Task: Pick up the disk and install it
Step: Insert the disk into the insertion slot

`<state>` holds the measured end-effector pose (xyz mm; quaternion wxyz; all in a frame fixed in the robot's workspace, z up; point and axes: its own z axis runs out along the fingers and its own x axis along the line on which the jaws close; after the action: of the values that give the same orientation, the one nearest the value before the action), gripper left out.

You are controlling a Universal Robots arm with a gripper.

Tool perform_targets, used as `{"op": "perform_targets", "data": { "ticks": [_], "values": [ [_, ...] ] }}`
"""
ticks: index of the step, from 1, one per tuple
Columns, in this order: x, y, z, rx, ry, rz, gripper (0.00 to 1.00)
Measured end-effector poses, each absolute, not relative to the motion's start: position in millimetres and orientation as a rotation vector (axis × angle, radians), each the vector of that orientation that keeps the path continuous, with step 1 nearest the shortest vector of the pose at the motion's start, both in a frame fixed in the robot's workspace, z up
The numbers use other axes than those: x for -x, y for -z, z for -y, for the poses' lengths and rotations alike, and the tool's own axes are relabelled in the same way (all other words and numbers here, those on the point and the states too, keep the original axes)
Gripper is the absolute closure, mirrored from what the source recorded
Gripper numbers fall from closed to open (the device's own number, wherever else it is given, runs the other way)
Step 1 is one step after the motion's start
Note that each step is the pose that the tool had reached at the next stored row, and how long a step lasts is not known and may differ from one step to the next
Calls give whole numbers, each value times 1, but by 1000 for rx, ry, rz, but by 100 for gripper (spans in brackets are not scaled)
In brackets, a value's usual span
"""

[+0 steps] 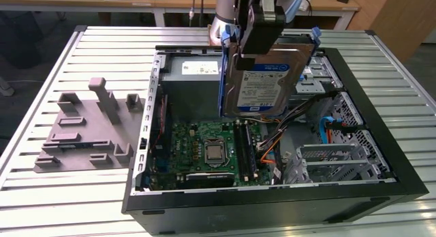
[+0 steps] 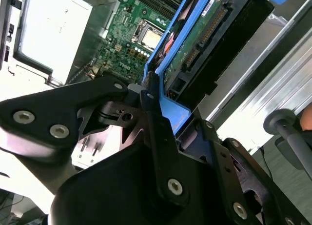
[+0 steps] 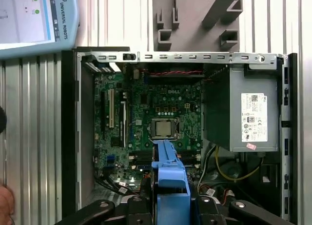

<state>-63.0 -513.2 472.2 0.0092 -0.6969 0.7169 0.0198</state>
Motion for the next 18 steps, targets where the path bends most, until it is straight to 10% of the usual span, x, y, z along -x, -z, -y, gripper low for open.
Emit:
{"op": "perform_targets", "data": {
  "ticks": [18],
  "values": [
    [48,-472,535,2177,-63,-2240,64]
  ]
}}
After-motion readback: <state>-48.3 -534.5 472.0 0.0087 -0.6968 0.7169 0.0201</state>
